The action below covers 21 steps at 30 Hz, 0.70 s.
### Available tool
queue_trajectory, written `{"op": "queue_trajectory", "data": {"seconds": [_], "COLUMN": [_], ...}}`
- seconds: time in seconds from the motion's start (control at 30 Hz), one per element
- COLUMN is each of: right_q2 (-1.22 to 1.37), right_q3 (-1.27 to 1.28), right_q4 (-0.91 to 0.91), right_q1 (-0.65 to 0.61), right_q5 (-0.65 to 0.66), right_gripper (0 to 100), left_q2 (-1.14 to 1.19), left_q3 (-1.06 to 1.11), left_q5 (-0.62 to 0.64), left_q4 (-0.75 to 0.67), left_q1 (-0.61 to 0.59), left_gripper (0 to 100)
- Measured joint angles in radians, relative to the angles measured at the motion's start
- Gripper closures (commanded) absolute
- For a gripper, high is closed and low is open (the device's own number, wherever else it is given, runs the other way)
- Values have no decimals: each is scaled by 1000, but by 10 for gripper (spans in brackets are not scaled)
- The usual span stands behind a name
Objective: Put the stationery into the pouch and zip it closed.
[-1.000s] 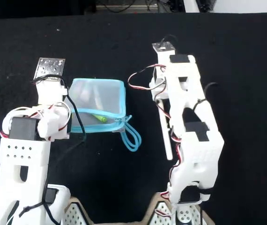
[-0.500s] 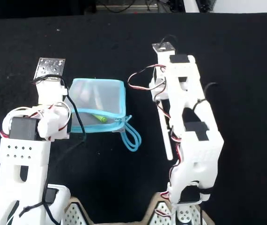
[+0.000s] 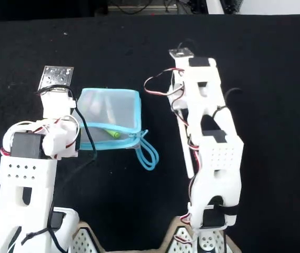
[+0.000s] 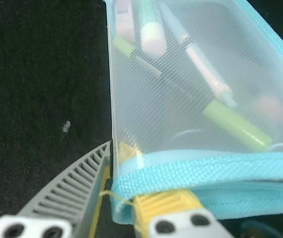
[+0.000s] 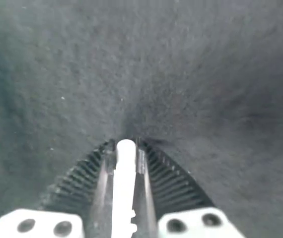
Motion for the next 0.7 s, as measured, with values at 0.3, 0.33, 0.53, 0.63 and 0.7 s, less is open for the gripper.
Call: {"op": "queue_trajectory", "data": {"seconds": [0.3,0.33,0.53,0.63,0.7], "right_q2": [-163,-199,-437,-557,-626], "right_q3": [121,150,296,344,374], "right_q4": [40,40,41,44,44], "right_q1": [-17,-34,-117,-123,-123], "right_q5": [0,0,0,0,0], "right_gripper": [988,988,988,987,988], "left_q2": [0,0,0,0,0], "left_q3": [0,0,0,0,0], "left_q5": [0,0,0,0,0], "left_q4": [0,0,0,0,0], "left_q1": [0,0,0,0,0], "left_gripper": [970,970,970,970,970]}}
